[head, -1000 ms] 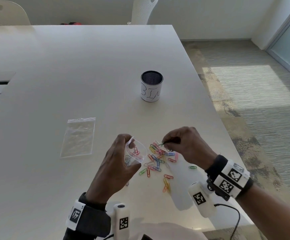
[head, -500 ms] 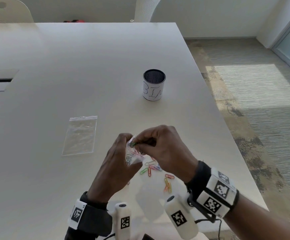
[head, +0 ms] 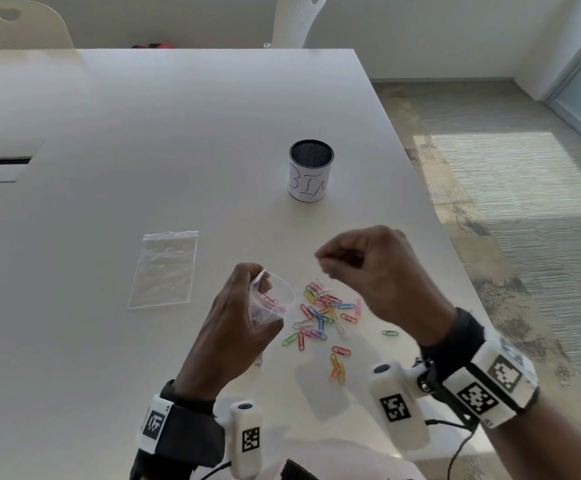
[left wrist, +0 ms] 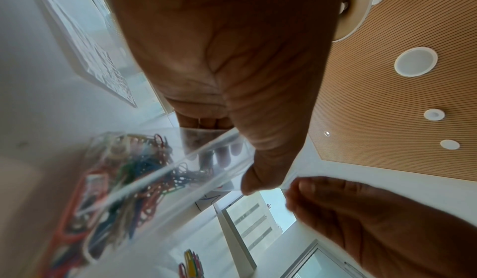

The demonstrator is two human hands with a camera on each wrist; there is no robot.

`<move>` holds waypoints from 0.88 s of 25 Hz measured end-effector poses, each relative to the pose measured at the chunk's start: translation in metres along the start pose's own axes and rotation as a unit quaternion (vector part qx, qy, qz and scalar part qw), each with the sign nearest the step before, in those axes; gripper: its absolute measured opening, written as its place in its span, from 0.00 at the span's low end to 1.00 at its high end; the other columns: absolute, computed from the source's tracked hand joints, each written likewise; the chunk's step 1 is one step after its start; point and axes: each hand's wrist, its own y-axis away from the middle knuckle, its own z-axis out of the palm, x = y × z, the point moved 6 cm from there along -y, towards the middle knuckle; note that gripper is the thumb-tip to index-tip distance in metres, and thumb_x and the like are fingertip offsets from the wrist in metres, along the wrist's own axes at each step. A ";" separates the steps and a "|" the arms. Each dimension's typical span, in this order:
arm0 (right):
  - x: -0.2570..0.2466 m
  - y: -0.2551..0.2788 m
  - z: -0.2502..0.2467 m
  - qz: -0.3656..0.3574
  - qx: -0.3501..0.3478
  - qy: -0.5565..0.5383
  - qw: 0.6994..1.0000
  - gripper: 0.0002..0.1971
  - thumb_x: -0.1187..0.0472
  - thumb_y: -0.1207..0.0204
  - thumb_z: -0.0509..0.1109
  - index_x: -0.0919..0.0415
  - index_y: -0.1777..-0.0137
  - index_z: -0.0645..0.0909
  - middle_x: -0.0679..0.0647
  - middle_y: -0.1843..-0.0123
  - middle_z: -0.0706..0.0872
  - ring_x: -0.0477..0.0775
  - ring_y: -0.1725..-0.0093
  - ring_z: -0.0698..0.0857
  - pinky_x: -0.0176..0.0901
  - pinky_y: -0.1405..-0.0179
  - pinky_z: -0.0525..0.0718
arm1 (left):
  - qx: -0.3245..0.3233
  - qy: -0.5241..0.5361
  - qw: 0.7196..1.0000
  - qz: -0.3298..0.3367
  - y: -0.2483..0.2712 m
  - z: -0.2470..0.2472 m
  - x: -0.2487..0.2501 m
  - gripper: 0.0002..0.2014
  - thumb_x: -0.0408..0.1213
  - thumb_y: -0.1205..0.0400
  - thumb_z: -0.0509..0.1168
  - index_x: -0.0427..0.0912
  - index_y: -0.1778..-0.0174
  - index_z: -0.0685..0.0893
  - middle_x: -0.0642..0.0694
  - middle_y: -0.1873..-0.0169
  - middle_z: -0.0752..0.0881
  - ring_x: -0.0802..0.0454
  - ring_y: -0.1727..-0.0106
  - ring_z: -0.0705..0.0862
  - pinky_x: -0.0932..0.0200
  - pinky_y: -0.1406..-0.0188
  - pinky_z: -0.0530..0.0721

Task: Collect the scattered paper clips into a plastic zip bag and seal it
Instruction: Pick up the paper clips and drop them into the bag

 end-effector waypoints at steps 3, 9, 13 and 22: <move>0.047 0.022 -0.020 0.094 -0.033 0.103 0.990 0.13 0.50 0.25 0.83 0.54 0.44 0.92 0.43 0.55 0.93 0.37 0.57 0.91 0.36 0.51 0.92 | 0.004 0.014 1.000 0.001 0.004 -0.002 0.000 0.26 0.35 0.22 0.78 0.58 0.38 0.71 0.59 0.45 0.82 0.55 0.52 0.88 0.74 0.58 0.82; 0.110 0.083 -0.012 0.258 -0.164 0.236 0.922 0.33 0.39 0.29 0.83 0.55 0.30 0.78 0.49 0.38 0.81 0.48 0.42 0.82 0.42 0.40 0.83 | 0.009 0.014 1.000 -0.001 0.010 -0.006 0.003 0.26 0.35 0.21 0.79 0.60 0.38 0.71 0.58 0.44 0.83 0.57 0.53 0.91 0.75 0.60 0.81; 0.096 0.084 0.029 0.223 -0.175 0.168 0.944 0.29 0.46 0.28 0.84 0.54 0.31 0.78 0.48 0.40 0.80 0.49 0.43 0.83 0.47 0.35 0.86 | -0.001 0.007 1.000 0.004 0.010 -0.004 0.006 0.26 0.34 0.21 0.79 0.59 0.37 0.71 0.58 0.44 0.83 0.53 0.54 0.91 0.75 0.61 0.81; 0.075 0.082 0.046 0.201 -0.214 0.212 0.932 0.56 0.47 0.36 0.90 0.55 0.16 0.56 0.52 0.28 0.67 0.56 0.33 0.82 0.46 0.31 0.83 | 0.000 -0.001 1.000 0.013 0.009 -0.008 0.007 0.26 0.32 0.22 0.79 0.56 0.38 0.72 0.57 0.45 0.83 0.54 0.53 0.89 0.73 0.59 0.83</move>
